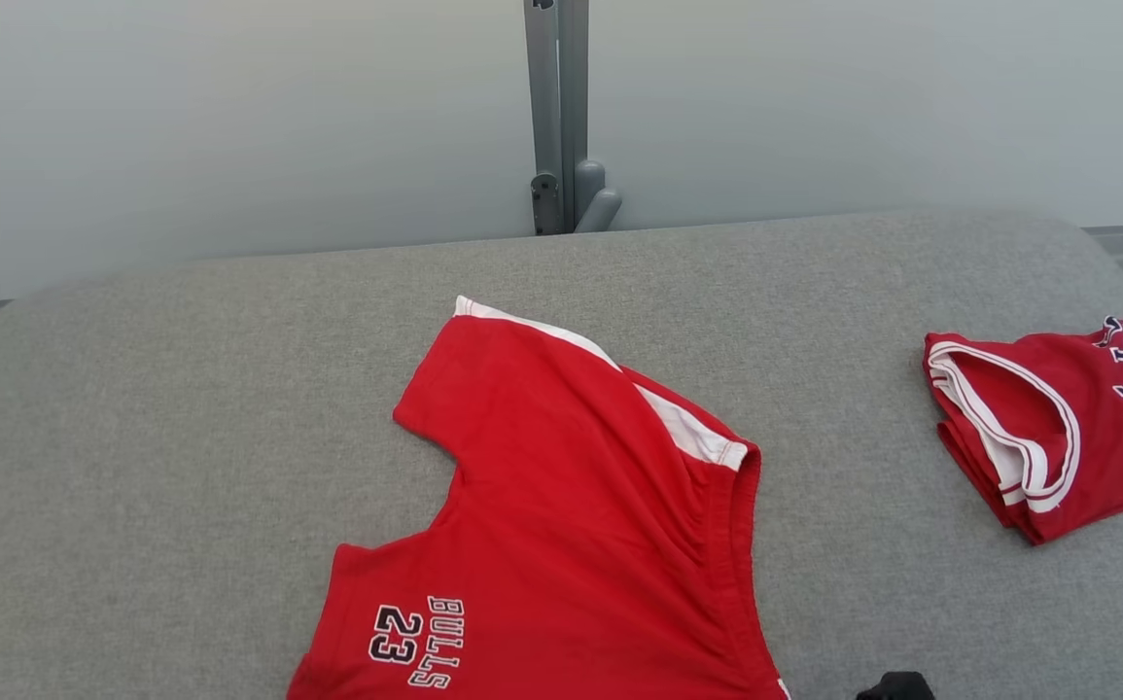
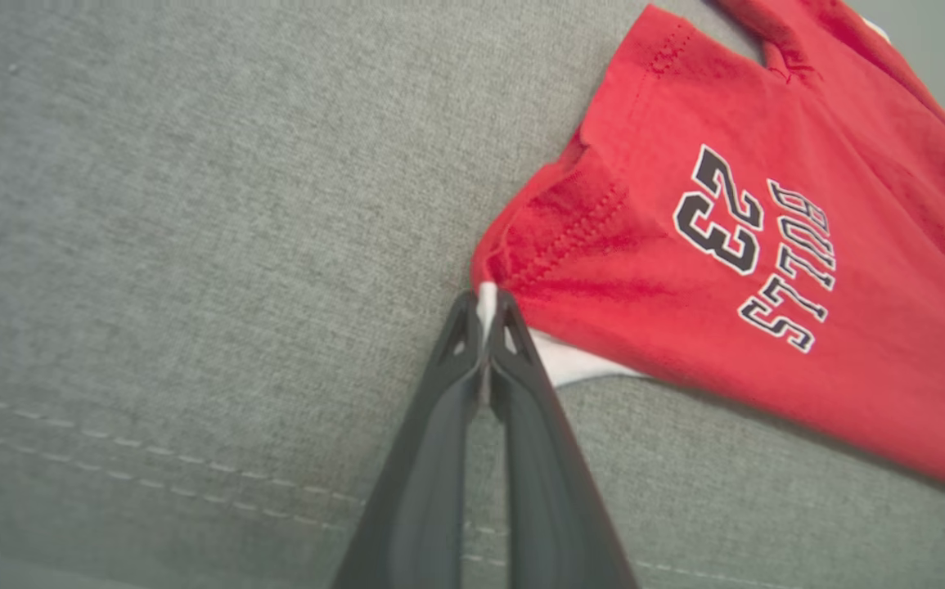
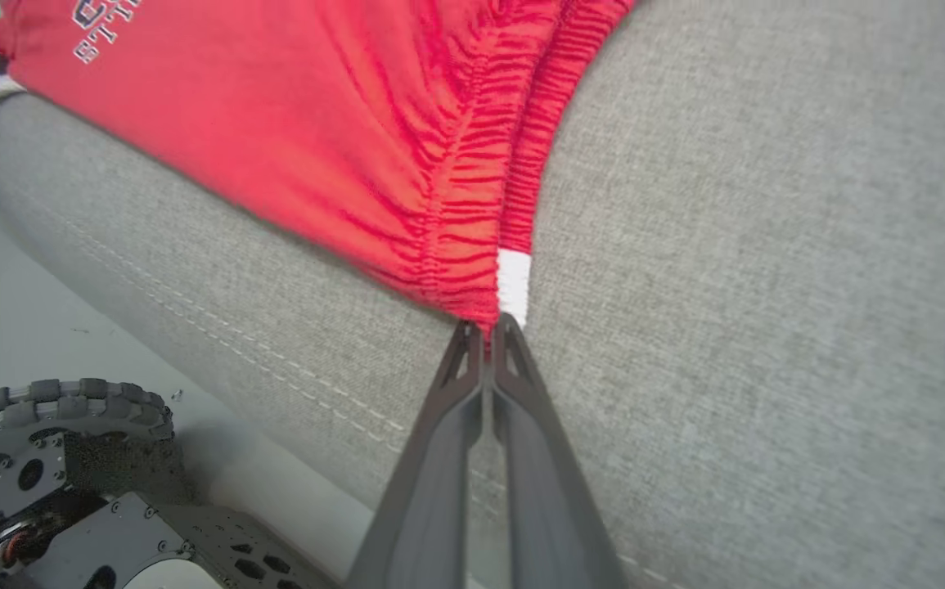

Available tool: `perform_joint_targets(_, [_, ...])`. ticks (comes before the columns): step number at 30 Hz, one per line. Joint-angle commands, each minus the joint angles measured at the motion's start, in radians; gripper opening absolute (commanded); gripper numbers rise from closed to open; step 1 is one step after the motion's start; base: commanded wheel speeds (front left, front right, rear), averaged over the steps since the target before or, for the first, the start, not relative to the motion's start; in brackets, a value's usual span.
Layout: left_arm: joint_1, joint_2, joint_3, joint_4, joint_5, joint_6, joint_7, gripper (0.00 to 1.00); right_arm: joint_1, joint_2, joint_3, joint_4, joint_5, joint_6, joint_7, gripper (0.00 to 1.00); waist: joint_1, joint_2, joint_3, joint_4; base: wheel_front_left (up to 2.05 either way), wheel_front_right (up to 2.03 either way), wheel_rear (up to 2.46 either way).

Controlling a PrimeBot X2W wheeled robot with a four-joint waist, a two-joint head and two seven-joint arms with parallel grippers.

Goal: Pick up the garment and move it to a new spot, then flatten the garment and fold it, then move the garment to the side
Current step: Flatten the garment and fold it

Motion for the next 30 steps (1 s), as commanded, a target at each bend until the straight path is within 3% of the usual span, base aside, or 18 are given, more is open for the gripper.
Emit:
perform_joint_targets(1, [0.01,0.004,0.002,-0.034,0.002,0.005,0.005,0.0,0.02,-0.018,-0.022,-0.004,0.01,-0.003,0.011,0.0,0.0001,0.0,0.01,-0.004,0.0,0.0,0.0])
perform_joint_targets(6, [-0.099,0.035,0.002,-0.191,0.023,0.005,0.003,0.0,-0.019,0.001,-0.14,-0.111,0.033,-0.003,0.006,0.0,0.0001,0.0,0.049,-0.014,0.0,0.0,0.0])
perform_joint_targets(11, [-0.286,0.069,-0.049,-0.204,0.056,0.005,0.003,0.0,-0.069,0.027,-0.254,-0.19,0.071,-0.003,0.007,0.0,0.0001,0.0,0.129,-0.031,0.0,0.0,0.0])
perform_joint_targets(23, [-0.764,0.096,-0.078,0.062,0.185,0.022,0.003,0.0,-0.311,0.123,-0.376,-0.204,0.071,-0.003,0.007,0.0,0.0001,0.0,0.395,-0.13,0.0,0.0,0.0])
perform_joint_targets(30, [-0.929,0.106,-0.098,0.196,0.237,0.053,0.003,0.0,-0.389,0.184,-0.429,-0.175,0.054,-0.003,0.006,0.0,0.0001,0.0,0.487,-0.163,0.0,0.0,0.0])
